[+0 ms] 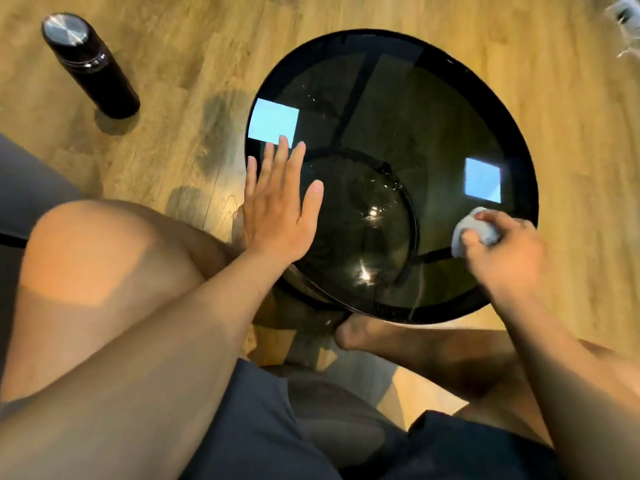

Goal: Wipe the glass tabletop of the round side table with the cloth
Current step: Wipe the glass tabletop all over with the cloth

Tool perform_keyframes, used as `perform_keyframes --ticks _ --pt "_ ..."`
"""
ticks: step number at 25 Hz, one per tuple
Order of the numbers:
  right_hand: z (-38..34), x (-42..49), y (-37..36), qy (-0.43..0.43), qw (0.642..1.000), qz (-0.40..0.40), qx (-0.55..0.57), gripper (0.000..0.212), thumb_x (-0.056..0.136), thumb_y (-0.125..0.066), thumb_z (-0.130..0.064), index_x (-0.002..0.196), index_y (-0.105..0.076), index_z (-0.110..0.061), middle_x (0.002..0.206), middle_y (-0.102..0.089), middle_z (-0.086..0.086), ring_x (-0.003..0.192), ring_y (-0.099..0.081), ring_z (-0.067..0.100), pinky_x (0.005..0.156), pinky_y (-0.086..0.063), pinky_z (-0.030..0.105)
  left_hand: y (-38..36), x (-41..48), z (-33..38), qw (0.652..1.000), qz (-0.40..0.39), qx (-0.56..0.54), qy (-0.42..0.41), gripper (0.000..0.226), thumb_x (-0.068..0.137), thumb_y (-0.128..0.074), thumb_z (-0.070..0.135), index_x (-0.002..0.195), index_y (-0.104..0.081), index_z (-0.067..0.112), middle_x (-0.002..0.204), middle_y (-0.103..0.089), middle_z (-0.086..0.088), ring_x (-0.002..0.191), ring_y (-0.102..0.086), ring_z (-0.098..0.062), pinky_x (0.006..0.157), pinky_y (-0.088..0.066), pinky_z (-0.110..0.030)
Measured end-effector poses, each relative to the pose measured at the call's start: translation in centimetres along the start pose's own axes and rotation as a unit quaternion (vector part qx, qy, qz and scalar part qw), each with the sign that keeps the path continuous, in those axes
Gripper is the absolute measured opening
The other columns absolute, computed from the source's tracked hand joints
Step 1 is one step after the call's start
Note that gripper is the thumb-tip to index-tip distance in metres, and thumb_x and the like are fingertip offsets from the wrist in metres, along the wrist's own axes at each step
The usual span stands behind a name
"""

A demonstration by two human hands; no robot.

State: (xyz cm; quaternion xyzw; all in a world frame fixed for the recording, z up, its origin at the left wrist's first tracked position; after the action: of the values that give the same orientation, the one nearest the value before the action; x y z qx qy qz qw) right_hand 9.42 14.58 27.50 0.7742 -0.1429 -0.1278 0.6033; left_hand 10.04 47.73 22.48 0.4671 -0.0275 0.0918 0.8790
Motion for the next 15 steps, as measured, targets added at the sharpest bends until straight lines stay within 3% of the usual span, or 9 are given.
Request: perform_keyframes --ticks 2,4,5,7,10,12,15 --pt "-7.7 -5.8 -3.0 0.079 0.996 -0.016 0.045 0.031 0.078 -0.066 -0.037 0.108 -0.069 -0.029 0.118 -0.062 0.009 0.101 -0.064 0.034 0.083 -0.05 0.038 0.1 0.0 -0.1 1.0 -0.005 0.0 -0.006 0.062 0.099 -0.018 0.048 0.153 -0.024 0.019 0.163 -0.02 -0.006 0.152 -0.011 -0.021 0.123 -0.001 -0.043" --pt "-15.7 -12.7 -5.7 0.221 0.967 -0.093 0.091 0.034 0.078 -0.063 -0.043 0.11 -0.067 -0.032 0.118 -0.061 0.002 0.1 -0.062 0.024 0.078 -0.05 0.032 0.2 0.0 0.1 1.0 -0.016 -0.006 -0.018 0.063 0.098 -0.016 0.049 0.154 -0.022 0.02 0.164 -0.018 -0.006 0.152 -0.009 -0.02 0.123 0.0 -0.042" --pt "-17.0 -14.3 -6.3 0.28 0.948 -0.128 0.086 0.037 0.08 -0.06 -0.047 0.115 -0.063 -0.036 0.12 -0.059 -0.001 0.103 -0.059 0.02 0.078 -0.049 0.028 0.1 -0.1 0.3 0.999 -0.023 -0.012 -0.023 0.064 0.097 -0.015 0.05 0.154 -0.02 0.02 0.164 -0.016 -0.005 0.152 -0.008 -0.02 0.123 0.001 -0.041" --pt "-13.8 -11.6 -4.5 0.319 0.941 -0.097 0.06 0.043 0.078 -0.054 -0.054 0.118 -0.058 -0.04 0.124 -0.057 -0.004 0.107 -0.059 0.018 0.08 -0.049 0.028 0.0 0.0 0.3 0.999 -0.035 -0.009 -0.021 0.066 0.096 -0.012 0.052 0.155 -0.017 0.021 0.164 -0.014 -0.004 0.152 -0.006 -0.02 0.123 0.002 -0.041" --pt "-0.5 -3.8 -0.2 0.129 0.989 -0.057 -0.053 0.05 0.072 -0.05 -0.055 0.118 -0.059 -0.037 0.122 -0.058 0.004 0.106 -0.062 0.029 0.085 -0.051 0.038 -0.2 0.2 0.0 1.0 -0.026 0.003 -0.006 0.067 0.096 -0.013 0.053 0.154 -0.018 0.022 0.164 -0.015 -0.003 0.152 -0.007 -0.019 0.124 0.001 -0.04" --pt "4.7 -1.6 1.9 0.004 0.999 -0.029 -0.026 0.053 0.073 -0.048 -0.052 0.121 -0.06 -0.033 0.12 -0.059 0.012 0.102 -0.063 0.036 0.085 -0.051 0.039 -0.1 0.1 0.0 1.0 -0.012 0.002 -0.004 0.066 0.096 -0.014 0.053 0.153 -0.021 0.021 0.164 -0.018 -0.003 0.152 -0.01 -0.019 0.124 -0.001 -0.041" --pt "-3.5 -6.8 -1.7 0.036 0.998 -0.044 0.011 0.044 0.075 -0.052 -0.047 0.116 -0.064 -0.034 0.122 -0.059 0.008 0.104 -0.062 0.032 0.085 -0.048 0.035 0.1 0.1 0.1 1.0 -0.008 -0.004 -0.007 0.066 0.096 -0.015 0.053 0.153 -0.024 0.02 0.163 -0.022 -0.003 0.151 -0.014 -0.02 0.124 -0.003 -0.042"
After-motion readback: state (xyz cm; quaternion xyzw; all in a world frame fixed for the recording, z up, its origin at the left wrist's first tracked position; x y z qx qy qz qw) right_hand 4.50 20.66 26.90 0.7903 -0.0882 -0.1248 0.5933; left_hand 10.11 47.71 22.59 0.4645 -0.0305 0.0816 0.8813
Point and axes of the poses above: each hand's wrist, its own x-axis towards the middle knuckle, its own y-axis out of the back of the hand, z = x × y, the point moved 8 cm from there along x, towards the middle knuckle
